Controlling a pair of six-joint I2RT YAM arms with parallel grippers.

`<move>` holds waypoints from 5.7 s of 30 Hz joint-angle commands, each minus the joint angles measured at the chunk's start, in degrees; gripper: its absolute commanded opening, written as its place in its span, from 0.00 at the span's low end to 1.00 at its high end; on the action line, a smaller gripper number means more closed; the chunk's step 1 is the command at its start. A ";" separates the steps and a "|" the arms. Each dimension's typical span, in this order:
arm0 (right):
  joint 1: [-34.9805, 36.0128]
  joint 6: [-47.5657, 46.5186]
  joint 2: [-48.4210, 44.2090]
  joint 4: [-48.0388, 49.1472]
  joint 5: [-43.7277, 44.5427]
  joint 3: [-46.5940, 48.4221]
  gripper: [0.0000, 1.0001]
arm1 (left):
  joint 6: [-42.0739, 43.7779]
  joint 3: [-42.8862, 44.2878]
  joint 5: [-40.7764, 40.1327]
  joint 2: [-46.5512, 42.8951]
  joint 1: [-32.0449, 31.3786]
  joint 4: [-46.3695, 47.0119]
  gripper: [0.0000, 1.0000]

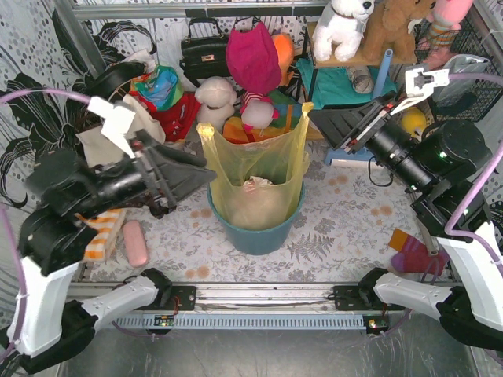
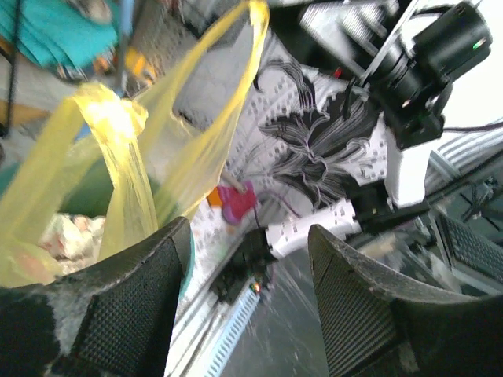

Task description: Tie the trash bag

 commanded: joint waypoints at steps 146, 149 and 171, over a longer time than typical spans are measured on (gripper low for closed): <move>-0.11 -1.07 16.67 -24.82 -6.54 30.53 0.00 | 37.12 -17.33 -13.25 23.63 -20.36 59.37 0.01; -0.11 -1.12 16.39 -23.43 -6.15 30.82 0.00 | 36.97 -17.76 -13.48 23.47 -20.36 59.36 0.01; -0.11 -2.36 13.83 -23.94 -2.81 28.38 0.30 | 35.53 -17.17 -13.91 23.62 -20.18 57.17 0.12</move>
